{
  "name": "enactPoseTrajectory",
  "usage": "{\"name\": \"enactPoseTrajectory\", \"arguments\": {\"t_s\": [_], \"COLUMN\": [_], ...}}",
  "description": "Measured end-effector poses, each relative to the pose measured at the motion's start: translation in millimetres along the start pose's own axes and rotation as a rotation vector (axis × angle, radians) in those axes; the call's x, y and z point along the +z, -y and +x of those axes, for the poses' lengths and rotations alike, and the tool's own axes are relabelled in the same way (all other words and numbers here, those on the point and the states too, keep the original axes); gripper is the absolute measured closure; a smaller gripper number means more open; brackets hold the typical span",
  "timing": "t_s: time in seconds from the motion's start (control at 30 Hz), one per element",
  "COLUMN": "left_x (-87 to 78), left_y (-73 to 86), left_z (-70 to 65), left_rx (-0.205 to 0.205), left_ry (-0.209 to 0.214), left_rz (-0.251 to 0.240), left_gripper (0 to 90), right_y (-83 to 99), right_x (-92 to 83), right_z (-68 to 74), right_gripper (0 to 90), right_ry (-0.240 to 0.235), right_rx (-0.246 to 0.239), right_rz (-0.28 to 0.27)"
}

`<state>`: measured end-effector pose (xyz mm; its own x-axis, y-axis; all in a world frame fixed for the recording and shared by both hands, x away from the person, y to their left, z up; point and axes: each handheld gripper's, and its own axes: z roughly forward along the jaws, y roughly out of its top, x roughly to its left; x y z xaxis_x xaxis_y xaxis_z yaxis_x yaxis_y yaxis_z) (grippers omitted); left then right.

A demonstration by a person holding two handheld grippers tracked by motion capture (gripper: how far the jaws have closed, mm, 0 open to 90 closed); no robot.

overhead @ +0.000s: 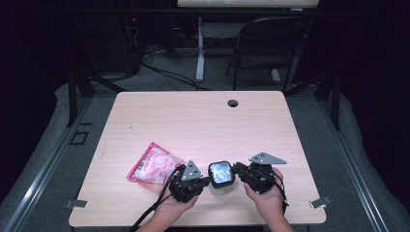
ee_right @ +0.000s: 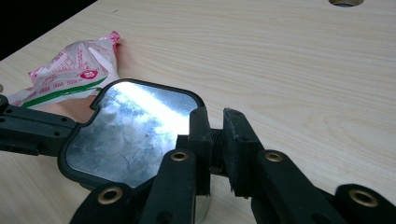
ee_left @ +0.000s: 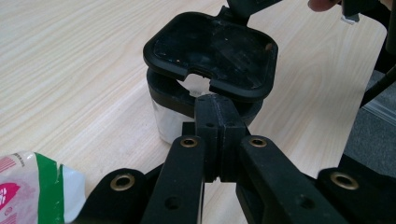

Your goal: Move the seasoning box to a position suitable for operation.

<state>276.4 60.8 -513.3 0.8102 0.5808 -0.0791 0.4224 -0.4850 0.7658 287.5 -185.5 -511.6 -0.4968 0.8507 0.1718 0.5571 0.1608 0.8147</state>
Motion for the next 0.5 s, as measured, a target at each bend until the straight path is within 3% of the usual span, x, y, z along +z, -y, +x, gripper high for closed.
{"name": "enactPoseTrajectory", "arguments": {"t_s": [0.5], "left_x": [0.3], "left_y": [-5.2], "left_z": [-1.0], "left_rx": [0.006], "left_ry": [0.002], "left_rz": [-0.009], "left_gripper": [89.9], "right_y": [0.1], "right_x": [-0.8], "right_z": [-0.4], "right_gripper": [79.1], "right_ry": [-0.008], "right_rx": [0.006], "right_rz": [-0.004]}}
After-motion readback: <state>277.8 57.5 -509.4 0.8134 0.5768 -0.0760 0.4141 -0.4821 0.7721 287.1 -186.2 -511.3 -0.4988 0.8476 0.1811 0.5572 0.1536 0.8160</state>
